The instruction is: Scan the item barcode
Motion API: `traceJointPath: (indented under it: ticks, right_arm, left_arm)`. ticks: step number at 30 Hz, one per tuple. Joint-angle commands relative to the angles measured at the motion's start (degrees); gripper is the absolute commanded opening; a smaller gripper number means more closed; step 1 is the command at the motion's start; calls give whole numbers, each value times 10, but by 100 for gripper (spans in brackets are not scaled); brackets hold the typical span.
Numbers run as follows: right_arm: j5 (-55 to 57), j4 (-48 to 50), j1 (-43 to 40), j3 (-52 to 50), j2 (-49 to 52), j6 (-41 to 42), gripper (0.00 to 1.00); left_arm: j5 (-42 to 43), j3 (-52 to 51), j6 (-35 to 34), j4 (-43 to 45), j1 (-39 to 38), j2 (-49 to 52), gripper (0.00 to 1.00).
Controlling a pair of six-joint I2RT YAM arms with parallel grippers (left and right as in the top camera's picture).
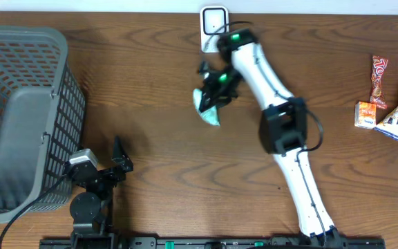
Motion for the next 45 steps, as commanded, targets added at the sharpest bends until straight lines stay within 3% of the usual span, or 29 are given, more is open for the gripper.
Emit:
traceJointPath:
  ticks: [1, 15, 18, 20, 25, 30, 33, 36, 40, 45]
  right_arm:
    - [-157, -1, -53, -5, 6, -71, 29]
    - [-82, 0, -90, -41, -33, -100, 54]
    - [-54, 6, -77, -41, -74, -93, 68]
    - [7, 18, -60, -41, -97, -60, 73]
    - [322, 73, 30, -41, -117, 129, 80]
    - [426, 103, 113, -43, -110, 199, 91]
    - [492, 119, 151, -43, -103, 242, 82]
    - [596, 124, 185, -43, -89, 304, 64]
    - [731, 123, 213, -46, -56, 367, 66]
    - [745, 118, 214, -46, -32, 383, 54]
  left_arm:
    - [-6, -11, -3, -21, 2, 0, 98]
    - [-6, -11, -3, -21, 2, 0, 98]
    - [-6, -11, -3, -21, 2, 0, 98]
    - [-6, -11, -3, -21, 2, 0, 98]
    - [-6, -11, -3, -21, 2, 0, 98]
    - [-6, -11, -3, -21, 2, 0, 98]
    - [-6, -11, -3, -21, 2, 0, 98]
    - [-6, -11, -3, -21, 2, 0, 98]
    - [-6, -11, -3, -21, 2, 0, 98]
    - [-6, -11, -3, -21, 2, 0, 98]
